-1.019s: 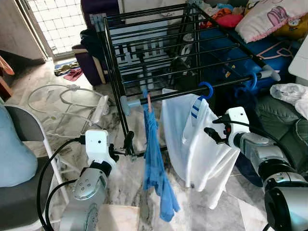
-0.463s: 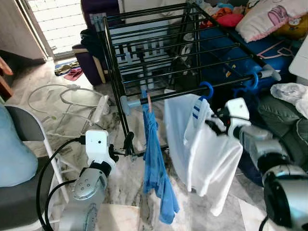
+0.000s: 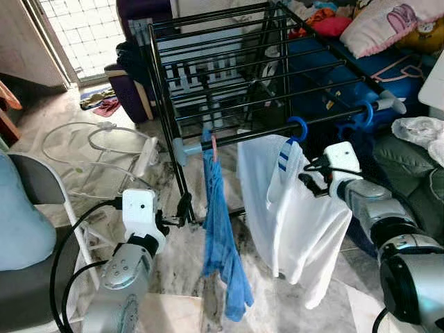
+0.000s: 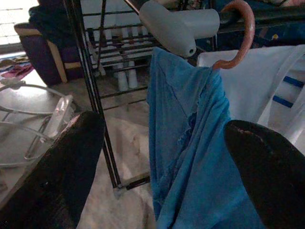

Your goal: Hang hanger

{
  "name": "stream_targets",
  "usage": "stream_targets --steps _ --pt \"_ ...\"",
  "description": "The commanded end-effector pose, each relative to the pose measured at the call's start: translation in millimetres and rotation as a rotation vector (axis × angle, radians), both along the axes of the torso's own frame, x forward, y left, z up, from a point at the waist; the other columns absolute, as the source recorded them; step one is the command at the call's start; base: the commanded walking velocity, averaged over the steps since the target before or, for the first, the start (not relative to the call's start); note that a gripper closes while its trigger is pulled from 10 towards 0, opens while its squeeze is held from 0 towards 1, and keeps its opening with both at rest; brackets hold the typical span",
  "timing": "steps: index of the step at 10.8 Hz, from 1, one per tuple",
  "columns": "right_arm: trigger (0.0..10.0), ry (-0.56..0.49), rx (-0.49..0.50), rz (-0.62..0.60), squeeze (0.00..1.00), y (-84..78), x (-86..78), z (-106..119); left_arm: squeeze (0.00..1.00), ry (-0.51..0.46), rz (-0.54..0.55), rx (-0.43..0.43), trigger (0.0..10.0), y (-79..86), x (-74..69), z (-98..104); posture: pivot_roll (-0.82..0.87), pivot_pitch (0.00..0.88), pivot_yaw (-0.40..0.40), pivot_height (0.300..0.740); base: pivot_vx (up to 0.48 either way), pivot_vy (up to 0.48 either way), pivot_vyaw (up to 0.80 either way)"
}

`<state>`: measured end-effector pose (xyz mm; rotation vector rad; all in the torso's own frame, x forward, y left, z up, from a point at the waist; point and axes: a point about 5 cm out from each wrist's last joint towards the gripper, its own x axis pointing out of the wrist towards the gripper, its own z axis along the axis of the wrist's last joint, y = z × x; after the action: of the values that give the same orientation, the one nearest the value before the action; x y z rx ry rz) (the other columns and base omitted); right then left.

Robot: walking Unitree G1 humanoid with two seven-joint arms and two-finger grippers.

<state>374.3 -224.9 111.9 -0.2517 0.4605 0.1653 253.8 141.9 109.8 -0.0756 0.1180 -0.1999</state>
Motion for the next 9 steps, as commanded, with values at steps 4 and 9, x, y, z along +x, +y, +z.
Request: stream_targets --steps 4,9 --pt "10.0 0.029 0.124 0.034 0.0 16.8 -3.5 -11.7 0.0 0.046 0.026 0.082 10.0 26.3 -22.0 -8.9 -0.04 0.0 0.114 0.74 0.0 0.0 0.0" --pt "0.0 0.021 0.044 0.0 0.0 1.7 -11.8 -21.1 0.0 0.047 0.005 0.09 10.0 20.8 -19.0 -9.1 -0.05 0.0 0.118 0.74 0.0 0.0 0.0"
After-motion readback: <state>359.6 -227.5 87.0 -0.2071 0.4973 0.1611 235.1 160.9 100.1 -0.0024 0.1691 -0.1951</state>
